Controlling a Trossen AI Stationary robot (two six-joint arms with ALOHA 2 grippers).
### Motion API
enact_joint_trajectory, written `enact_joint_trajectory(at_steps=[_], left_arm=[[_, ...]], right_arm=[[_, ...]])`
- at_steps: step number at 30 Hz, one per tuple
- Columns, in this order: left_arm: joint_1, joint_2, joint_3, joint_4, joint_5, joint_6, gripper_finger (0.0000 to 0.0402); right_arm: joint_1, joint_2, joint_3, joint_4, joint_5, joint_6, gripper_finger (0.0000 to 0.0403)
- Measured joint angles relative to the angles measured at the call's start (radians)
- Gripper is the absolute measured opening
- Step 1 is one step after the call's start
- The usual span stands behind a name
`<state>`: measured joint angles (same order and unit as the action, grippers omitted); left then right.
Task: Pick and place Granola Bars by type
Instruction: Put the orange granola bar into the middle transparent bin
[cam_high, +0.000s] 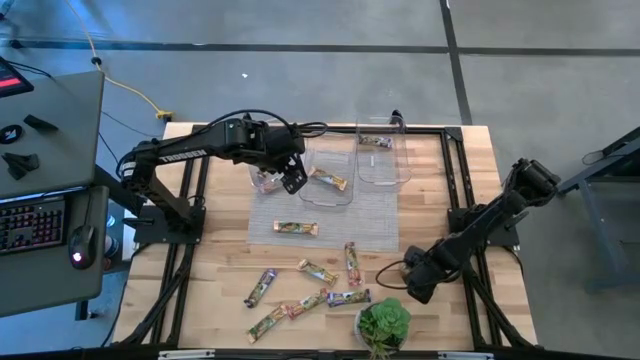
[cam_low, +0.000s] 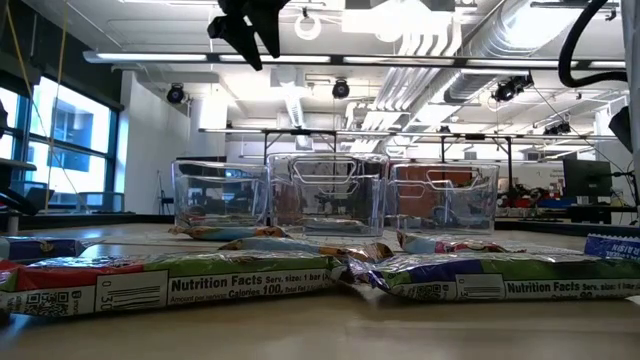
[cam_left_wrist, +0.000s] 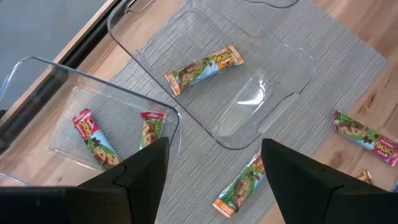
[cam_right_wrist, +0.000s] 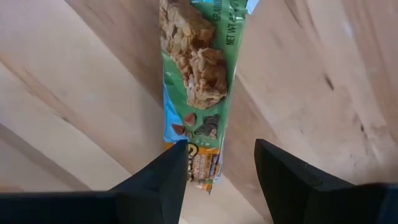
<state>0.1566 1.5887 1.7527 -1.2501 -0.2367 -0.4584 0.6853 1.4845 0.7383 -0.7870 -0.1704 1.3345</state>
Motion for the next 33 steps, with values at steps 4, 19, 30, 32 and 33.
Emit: enact_joint_trajectory(at_steps=[4, 19, 30, 32, 33], left_arm=[[0.000, 0.000, 0.000, 0.000, 0.000, 0.000, 0.0248], [0.000, 0.000, 0.000, 0.022, 0.002, 0.000, 0.0248], [0.000, 0.000, 0.000, 0.021, 0.002, 0.000, 0.0248], [0.000, 0.000, 0.000, 0.021, 0.002, 0.000, 0.0248], [0.000, 0.000, 0.000, 0.021, 0.001, 0.001, 0.0248]], right_arm=[[0.000, 0.000, 0.000, 0.002, -0.020, 0.001, 0.0169], [0.003, 0.000, 0.000, 0.075, 0.015, -0.016, 0.0169], [0.004, 0.001, 0.000, 0.174, 0.059, -0.008, 0.0169], [0.004, 0.001, 0.000, 0.178, 0.062, -0.008, 0.0169], [0.004, 0.001, 0.000, 0.170, 0.068, -0.008, 0.0169]])
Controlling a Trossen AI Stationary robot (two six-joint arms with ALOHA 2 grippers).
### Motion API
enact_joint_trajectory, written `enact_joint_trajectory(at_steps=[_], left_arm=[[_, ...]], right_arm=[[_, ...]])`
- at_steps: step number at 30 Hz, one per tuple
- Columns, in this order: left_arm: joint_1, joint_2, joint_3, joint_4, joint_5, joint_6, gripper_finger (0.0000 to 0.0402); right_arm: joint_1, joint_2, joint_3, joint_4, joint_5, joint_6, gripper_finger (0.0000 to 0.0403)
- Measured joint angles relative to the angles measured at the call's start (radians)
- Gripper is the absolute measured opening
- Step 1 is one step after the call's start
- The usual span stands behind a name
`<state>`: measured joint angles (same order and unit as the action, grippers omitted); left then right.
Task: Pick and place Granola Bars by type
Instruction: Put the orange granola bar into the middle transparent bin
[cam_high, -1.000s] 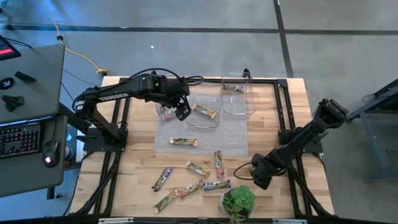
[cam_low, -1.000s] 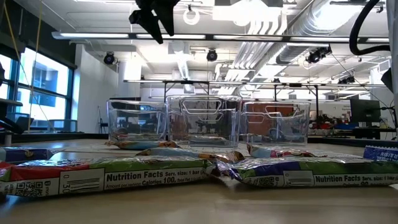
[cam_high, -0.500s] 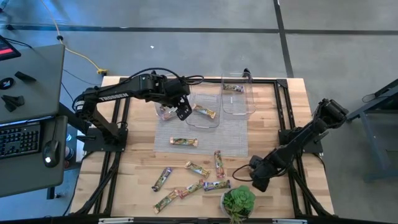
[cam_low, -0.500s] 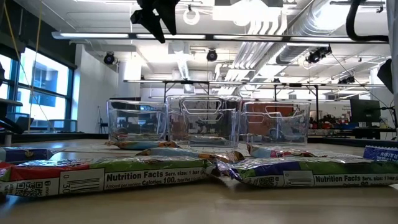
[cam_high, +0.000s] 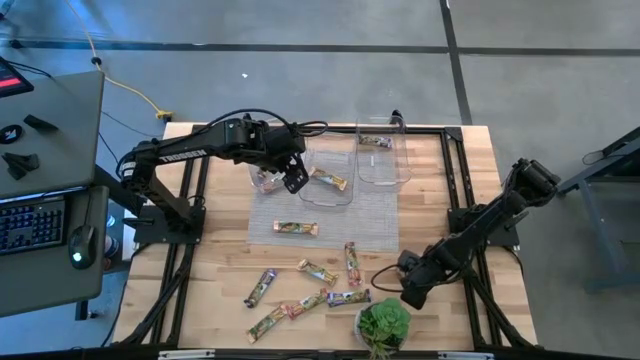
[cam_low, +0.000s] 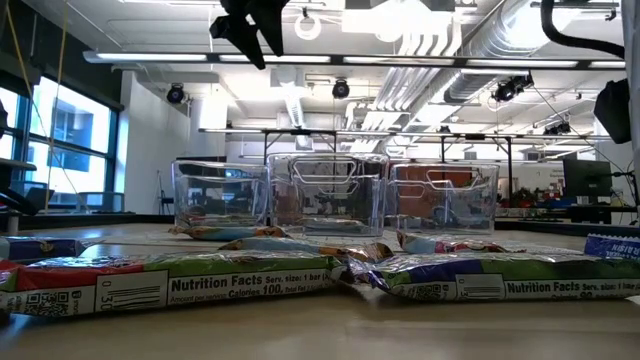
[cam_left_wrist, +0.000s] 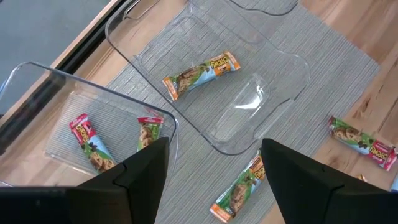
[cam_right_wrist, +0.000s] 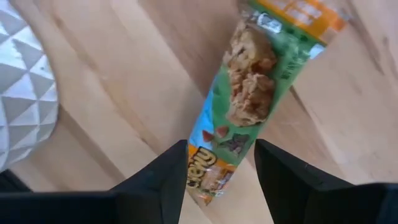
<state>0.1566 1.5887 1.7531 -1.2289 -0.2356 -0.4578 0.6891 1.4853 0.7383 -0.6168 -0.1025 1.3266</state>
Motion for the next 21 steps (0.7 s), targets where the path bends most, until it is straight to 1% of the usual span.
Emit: enact_joint_trajectory(at_steps=[7, 21], left_arm=[[0.000, 0.000, 0.000, 0.000, 0.000, 0.006, 0.0248], [0.000, 0.000, 0.000, 0.002, -0.001, 0.007, 0.0248]], right_arm=[[0.000, 0.000, 0.000, -0.032, 0.042, 0.000, 0.0169], [0.000, 0.000, 0.000, -0.013, 0.038, 0.000, 0.0169]])
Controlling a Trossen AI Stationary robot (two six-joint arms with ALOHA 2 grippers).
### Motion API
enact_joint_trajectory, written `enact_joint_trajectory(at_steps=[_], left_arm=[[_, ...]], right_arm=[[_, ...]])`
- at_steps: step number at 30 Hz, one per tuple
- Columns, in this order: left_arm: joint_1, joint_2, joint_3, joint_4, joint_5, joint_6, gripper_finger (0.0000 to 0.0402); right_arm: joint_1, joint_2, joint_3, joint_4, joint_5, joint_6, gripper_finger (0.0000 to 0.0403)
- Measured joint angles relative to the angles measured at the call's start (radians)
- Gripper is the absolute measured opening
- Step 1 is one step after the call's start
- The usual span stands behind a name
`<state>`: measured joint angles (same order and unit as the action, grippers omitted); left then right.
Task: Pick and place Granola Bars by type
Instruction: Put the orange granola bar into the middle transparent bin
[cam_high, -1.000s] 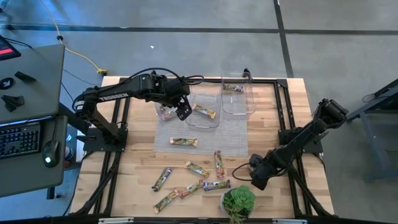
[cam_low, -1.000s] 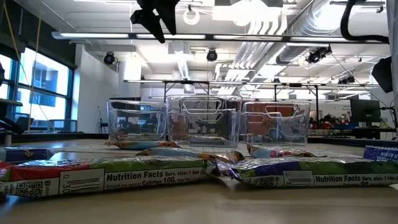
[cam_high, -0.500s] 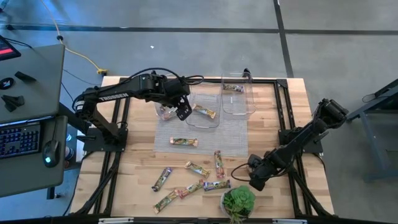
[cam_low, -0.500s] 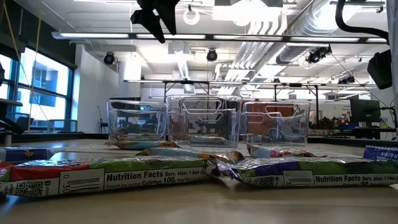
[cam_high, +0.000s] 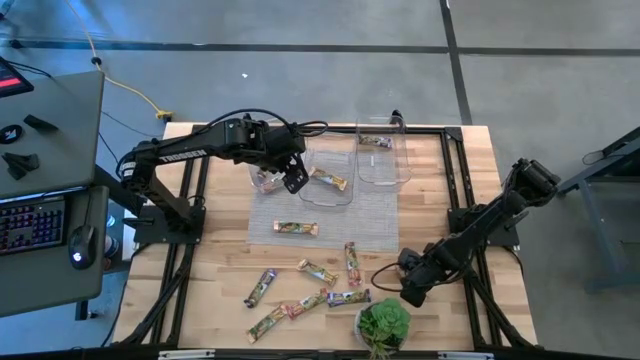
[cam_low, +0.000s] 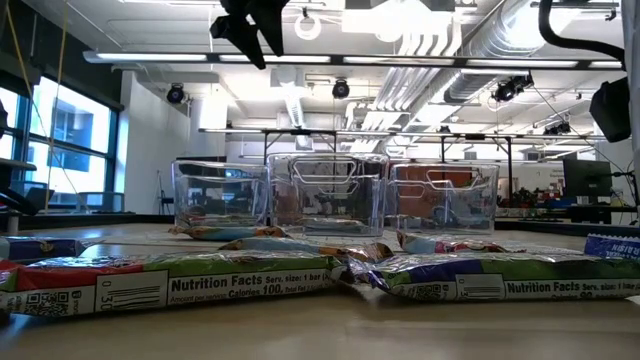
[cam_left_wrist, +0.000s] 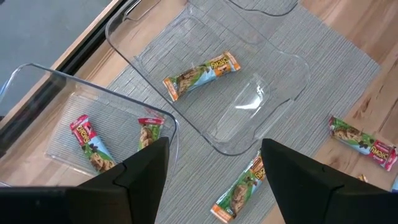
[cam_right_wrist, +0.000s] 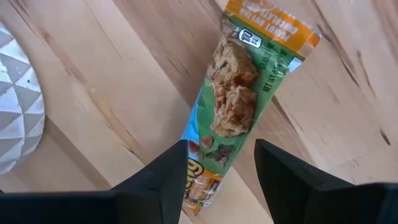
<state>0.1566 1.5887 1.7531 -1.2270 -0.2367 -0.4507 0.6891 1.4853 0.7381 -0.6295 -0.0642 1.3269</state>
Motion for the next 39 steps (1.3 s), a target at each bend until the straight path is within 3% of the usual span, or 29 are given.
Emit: enact_joint_trajectory(at_steps=[6, 11, 39], left_arm=[[0.000, 0.000, 0.000, 0.000, 0.000, 0.000, 0.0248], [0.000, 0.000, 0.000, 0.000, 0.001, 0.000, 0.0248], [0.000, 0.000, 0.000, 0.000, 0.001, 0.000, 0.0248]], right_arm=[[0.000, 0.000, 0.000, 0.025, 0.028, 0.011, 0.0169], [0.023, 0.000, 0.000, -0.015, -0.039, 0.066, 0.0169], [0.036, 0.000, 0.000, 0.040, 0.224, 0.246, 0.0174]])
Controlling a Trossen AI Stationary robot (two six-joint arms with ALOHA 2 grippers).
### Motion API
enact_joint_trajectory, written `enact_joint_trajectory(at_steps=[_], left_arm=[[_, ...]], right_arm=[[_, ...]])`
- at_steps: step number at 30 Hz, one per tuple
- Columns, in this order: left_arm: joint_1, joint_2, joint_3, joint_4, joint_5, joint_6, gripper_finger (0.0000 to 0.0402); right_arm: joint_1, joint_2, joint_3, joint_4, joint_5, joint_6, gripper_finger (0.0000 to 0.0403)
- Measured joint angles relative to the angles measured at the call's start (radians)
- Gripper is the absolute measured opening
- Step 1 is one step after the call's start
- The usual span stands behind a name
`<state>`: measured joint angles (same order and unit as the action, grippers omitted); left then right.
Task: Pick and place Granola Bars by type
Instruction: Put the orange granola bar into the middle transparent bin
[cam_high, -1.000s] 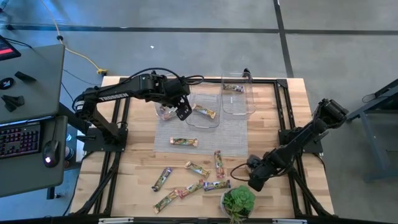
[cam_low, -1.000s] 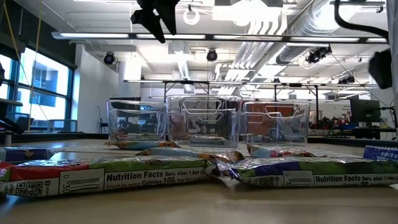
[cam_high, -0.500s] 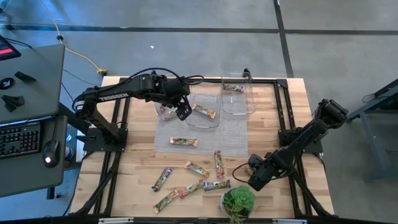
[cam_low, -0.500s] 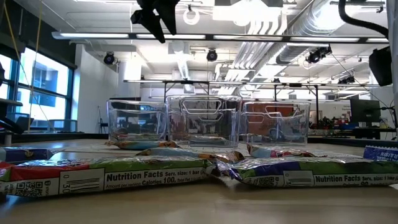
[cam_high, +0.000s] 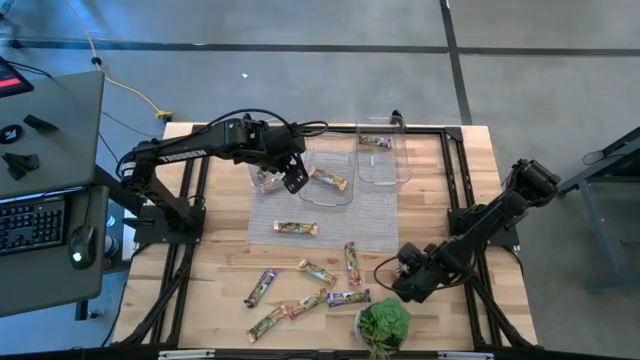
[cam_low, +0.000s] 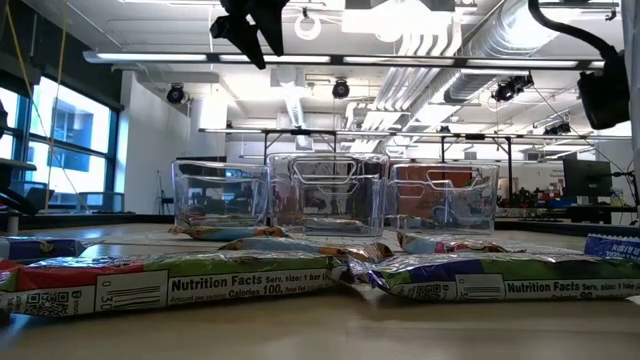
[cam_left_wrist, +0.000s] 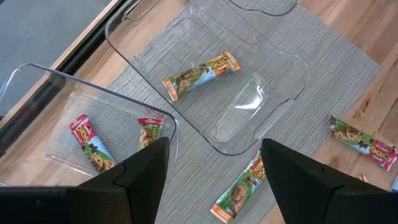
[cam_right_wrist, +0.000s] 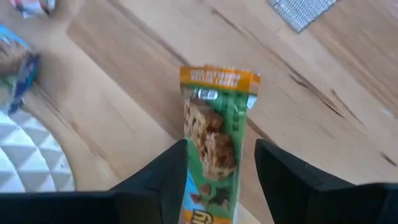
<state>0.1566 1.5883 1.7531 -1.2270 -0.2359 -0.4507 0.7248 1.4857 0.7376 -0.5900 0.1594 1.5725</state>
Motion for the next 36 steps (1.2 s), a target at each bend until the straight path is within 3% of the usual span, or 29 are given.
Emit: enact_joint_trajectory(at_steps=[12, 24, 36], left_arm=[[0.000, 0.000, 0.000, 0.000, 0.000, 0.000, 0.0248], [0.000, 0.000, 0.000, 0.002, 0.000, 0.000, 0.0248], [0.000, 0.000, 0.000, 0.006, 0.000, 0.000, 0.0248]], right_arm=[[0.030, 0.000, 0.000, 0.024, -0.048, 0.052, 0.0271], [0.053, 0.082, 0.006, 0.056, -0.165, 0.095, 0.0242], [0.041, 0.101, 0.006, 0.000, -0.176, 0.047, 0.0208]])
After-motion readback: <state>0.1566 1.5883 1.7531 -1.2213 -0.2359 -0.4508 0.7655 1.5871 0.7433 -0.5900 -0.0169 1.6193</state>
